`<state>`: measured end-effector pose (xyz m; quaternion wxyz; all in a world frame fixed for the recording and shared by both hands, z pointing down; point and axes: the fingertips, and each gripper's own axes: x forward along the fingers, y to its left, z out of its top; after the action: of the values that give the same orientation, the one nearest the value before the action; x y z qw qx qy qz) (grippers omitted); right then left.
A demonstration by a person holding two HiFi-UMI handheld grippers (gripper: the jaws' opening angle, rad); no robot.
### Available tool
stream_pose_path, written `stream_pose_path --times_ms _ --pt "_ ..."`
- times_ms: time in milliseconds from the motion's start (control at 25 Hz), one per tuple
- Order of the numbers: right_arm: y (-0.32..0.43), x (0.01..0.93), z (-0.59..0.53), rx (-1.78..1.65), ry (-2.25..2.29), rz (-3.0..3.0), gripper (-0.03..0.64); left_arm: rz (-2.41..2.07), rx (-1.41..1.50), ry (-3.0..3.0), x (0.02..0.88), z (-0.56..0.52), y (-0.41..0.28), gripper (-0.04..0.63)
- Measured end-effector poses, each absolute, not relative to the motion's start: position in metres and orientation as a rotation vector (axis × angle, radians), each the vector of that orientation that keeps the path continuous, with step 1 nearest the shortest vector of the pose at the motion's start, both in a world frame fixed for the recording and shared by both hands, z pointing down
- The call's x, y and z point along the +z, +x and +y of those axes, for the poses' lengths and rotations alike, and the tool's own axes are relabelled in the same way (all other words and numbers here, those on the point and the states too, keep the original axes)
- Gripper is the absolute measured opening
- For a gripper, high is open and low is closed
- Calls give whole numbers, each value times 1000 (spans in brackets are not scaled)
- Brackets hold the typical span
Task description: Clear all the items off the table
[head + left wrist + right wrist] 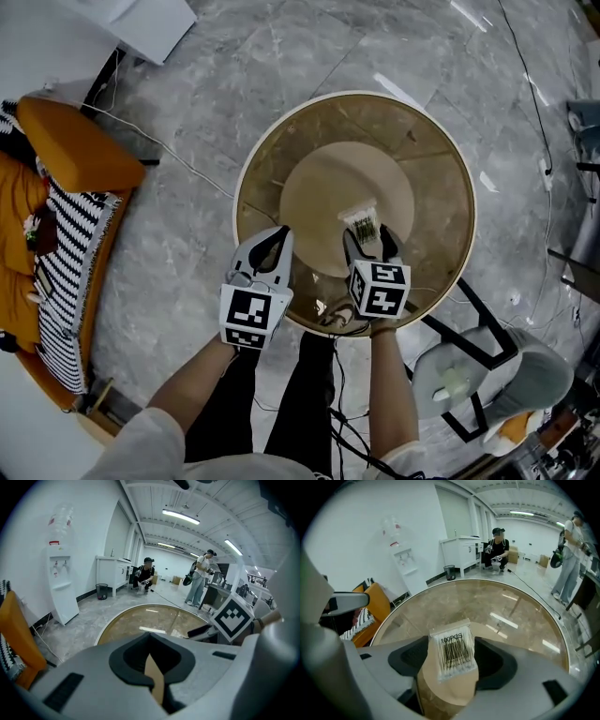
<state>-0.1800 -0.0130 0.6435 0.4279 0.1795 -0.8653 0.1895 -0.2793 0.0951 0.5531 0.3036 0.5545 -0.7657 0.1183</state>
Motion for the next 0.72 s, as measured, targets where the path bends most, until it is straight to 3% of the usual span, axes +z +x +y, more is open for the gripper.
stream_pose_path --times_ms 720 --pt "-186 676 -16 289 399 -2027 305 -2003 322 1424 575 114 -289 3"
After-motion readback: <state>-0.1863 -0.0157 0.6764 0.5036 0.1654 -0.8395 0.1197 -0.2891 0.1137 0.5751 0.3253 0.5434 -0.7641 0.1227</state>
